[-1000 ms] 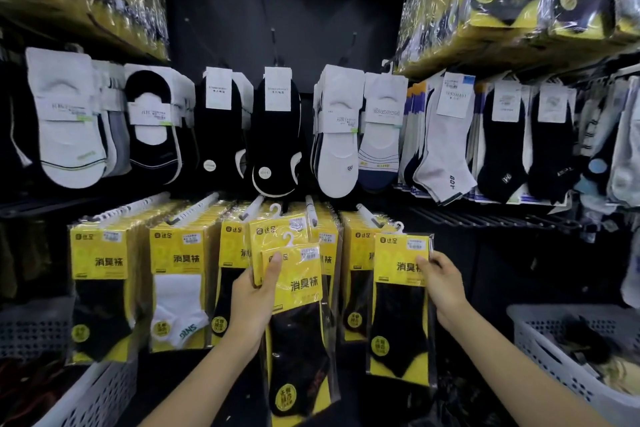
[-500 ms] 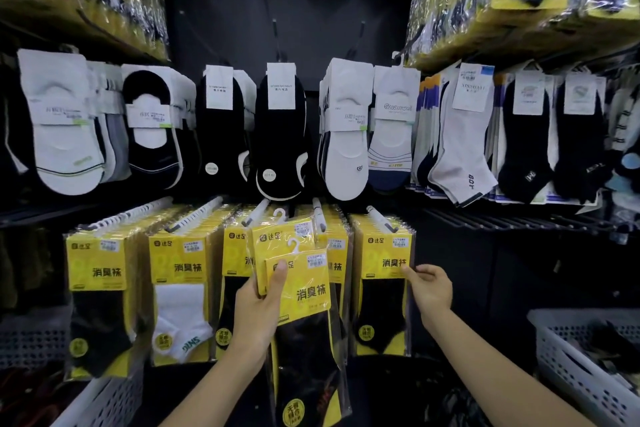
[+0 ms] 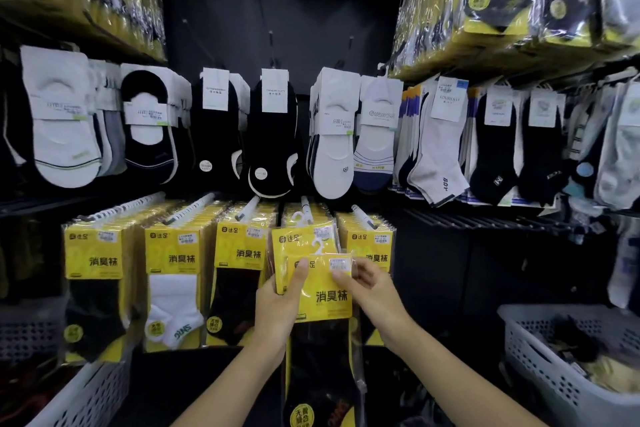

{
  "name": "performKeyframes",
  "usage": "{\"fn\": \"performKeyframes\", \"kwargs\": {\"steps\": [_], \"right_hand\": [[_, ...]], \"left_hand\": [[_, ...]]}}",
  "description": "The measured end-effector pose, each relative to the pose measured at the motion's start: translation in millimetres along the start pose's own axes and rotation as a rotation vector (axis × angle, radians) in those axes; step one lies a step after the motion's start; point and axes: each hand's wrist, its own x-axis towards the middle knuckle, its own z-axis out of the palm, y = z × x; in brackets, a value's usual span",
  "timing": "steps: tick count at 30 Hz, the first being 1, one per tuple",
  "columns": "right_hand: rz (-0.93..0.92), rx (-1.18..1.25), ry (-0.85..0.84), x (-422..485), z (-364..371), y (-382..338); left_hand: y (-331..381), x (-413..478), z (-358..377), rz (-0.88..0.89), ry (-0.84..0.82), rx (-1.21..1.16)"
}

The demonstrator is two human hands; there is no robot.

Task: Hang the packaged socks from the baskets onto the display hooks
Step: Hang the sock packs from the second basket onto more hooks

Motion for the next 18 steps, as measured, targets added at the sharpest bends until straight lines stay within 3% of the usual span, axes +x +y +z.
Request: {"fn": "performKeyframes", "kwargs": {"steps": [4, 13, 18], "right_hand": [[-0.023, 0.055, 0.090, -6, -3, 2], [0.151, 0.046, 0.359, 4, -55, 40], [0.113, 0.023, 0.467, 20, -77, 41]], "left_hand": [[3, -6, 8, -0.037, 0.005, 0.053], [1, 11, -5, 0.008, -0.010, 0.106], [-5, 23, -18, 0.042, 0.014, 0.160]]}}
